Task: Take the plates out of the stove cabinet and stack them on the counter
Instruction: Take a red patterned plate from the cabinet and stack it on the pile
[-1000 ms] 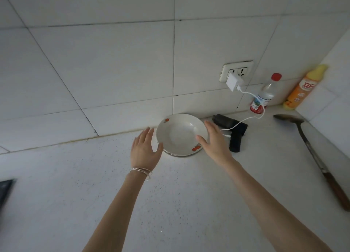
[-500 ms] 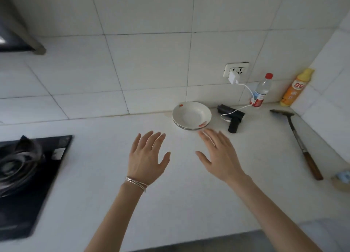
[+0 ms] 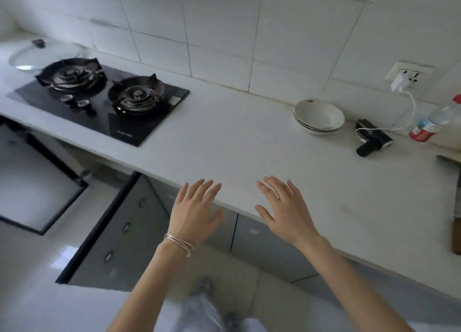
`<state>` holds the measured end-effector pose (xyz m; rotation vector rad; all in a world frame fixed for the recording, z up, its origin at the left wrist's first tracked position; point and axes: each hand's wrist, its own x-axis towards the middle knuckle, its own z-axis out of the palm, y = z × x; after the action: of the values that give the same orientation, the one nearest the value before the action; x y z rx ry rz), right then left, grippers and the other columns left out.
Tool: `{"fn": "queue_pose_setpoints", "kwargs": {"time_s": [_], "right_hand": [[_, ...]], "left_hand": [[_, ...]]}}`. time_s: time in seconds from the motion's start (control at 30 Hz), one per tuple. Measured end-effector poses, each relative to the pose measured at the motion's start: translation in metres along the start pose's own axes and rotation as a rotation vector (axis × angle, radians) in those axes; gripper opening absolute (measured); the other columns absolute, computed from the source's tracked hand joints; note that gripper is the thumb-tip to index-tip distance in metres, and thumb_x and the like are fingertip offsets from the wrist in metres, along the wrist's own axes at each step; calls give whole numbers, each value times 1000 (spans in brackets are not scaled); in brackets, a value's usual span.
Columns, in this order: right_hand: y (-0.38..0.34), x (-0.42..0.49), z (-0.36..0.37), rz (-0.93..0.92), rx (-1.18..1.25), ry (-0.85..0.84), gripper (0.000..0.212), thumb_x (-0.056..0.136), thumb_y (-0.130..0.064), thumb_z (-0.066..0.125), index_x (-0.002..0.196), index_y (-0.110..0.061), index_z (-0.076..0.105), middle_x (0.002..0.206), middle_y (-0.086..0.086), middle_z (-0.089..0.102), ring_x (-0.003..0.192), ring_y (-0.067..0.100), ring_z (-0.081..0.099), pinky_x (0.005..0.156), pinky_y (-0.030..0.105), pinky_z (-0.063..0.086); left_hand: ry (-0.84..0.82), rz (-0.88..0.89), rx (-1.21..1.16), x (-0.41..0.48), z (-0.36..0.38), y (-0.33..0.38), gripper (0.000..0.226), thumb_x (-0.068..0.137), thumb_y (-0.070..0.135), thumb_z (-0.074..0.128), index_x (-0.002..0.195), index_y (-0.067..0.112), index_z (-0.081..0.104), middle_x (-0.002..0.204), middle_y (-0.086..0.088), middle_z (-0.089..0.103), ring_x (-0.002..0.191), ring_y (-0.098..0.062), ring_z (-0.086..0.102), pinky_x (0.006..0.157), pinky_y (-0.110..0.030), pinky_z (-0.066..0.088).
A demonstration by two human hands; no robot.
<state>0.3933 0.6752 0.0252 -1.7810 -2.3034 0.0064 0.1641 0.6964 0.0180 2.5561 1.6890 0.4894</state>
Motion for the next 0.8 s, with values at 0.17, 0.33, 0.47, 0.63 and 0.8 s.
{"fn": "queue_pose_setpoints", "kwargs": {"time_s": [0.17,0.33,0.47,0.63,0.8], "right_hand": [[-64,-8,3,-182,86,28,52,90,-44,36,131,-15,48,134,6,52,128,20,43,107,47,33],[-150,-15,15,-293,142,19,52,90,-43,39,134,-16,45,136,5,51,129,20,42,108,46,32],[-227,-30,30,-339,164,-17,54,91,-44,35,135,-16,44,138,6,49,131,20,41,108,49,31],[-324,-62,41,-332,189,-27,54,91,-44,33,136,-16,43,140,6,46,132,19,38,111,42,19],[-408,-79,53,-330,200,-56,54,91,-44,33,134,-15,47,138,6,49,131,21,40,109,42,22]], "left_hand": [[101,-73,15,-80,-29,-35,45,83,38,53,124,22,56,123,2,60,118,-21,53,104,-43,37],[167,-161,39,-164,-61,-77,42,88,39,46,123,19,57,122,1,61,116,-20,54,102,-43,40],[164,-249,37,-237,-85,-117,42,88,38,43,122,20,58,123,2,60,117,-19,54,103,-40,37],[168,-293,24,-322,-110,-168,39,87,34,48,123,22,56,122,2,60,116,-18,53,102,-39,40],[142,-330,38,-381,-136,-221,41,88,38,44,124,21,56,123,1,61,116,-20,54,101,-42,42]]}}
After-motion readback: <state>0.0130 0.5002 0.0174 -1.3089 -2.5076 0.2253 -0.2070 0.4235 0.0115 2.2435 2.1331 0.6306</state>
